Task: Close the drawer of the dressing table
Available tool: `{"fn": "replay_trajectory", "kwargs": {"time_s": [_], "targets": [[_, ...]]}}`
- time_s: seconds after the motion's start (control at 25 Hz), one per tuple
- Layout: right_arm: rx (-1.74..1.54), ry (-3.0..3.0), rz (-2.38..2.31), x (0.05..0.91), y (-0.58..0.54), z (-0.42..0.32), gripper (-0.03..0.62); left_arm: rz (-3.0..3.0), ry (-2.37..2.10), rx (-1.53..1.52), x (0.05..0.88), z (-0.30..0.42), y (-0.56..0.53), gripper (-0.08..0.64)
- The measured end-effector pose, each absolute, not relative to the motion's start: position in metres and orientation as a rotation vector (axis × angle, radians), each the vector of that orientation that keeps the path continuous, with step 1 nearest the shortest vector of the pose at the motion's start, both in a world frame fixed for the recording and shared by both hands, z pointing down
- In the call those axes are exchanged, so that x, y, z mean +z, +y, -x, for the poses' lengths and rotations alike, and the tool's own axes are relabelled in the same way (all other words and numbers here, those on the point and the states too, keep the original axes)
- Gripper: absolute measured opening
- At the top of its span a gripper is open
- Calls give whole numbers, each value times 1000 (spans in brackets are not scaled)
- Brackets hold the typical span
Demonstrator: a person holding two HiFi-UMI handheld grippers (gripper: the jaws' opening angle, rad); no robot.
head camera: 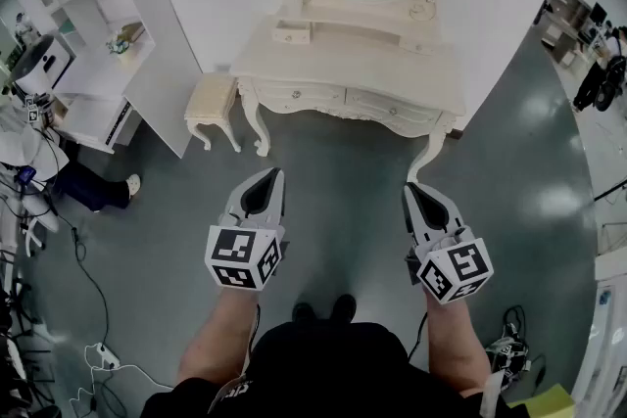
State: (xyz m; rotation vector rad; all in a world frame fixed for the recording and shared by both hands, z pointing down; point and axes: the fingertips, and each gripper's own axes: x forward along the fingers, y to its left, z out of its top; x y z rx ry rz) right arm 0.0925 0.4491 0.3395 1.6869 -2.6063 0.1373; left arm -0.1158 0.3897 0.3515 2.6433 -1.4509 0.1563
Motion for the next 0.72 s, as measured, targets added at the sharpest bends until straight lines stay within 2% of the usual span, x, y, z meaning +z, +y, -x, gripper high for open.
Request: {"fn": "replay_trajectory", "kwargs": {"time_s": [0.72], "targets": [[229, -2677, -1691, 339, 449, -130, -6, -2575, -1484, 176, 368, 93, 397, 8]]}}
